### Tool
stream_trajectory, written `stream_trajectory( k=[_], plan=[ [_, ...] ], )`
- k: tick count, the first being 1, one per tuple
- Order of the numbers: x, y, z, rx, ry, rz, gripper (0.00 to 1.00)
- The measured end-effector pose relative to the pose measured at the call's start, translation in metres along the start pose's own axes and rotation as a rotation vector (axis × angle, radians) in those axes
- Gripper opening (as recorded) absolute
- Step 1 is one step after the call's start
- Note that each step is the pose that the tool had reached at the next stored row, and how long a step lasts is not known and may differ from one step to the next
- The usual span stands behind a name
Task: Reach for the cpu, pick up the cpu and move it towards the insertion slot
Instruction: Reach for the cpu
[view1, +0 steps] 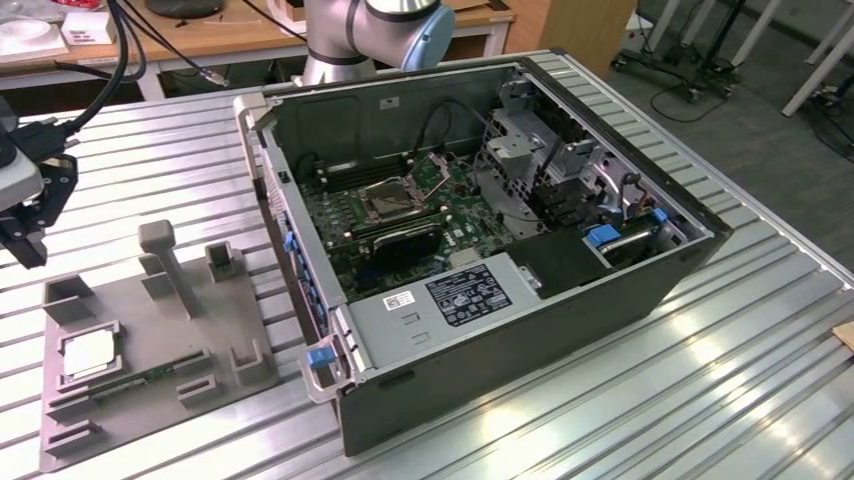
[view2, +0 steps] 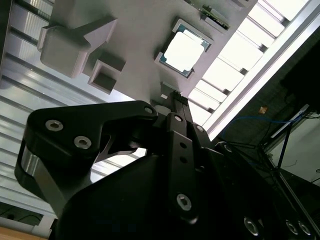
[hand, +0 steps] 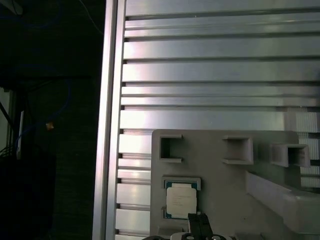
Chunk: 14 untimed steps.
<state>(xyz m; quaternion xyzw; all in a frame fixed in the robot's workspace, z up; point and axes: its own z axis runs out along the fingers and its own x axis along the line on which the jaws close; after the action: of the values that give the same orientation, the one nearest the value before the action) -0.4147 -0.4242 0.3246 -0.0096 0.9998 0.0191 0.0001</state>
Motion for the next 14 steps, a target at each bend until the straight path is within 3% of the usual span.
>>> stream_trajectory(
  k=[14],
  plan=[
    [0.0033,-0.0011,0.0027,-0.0001,-0.0002,0.000,0.11]
  ],
)
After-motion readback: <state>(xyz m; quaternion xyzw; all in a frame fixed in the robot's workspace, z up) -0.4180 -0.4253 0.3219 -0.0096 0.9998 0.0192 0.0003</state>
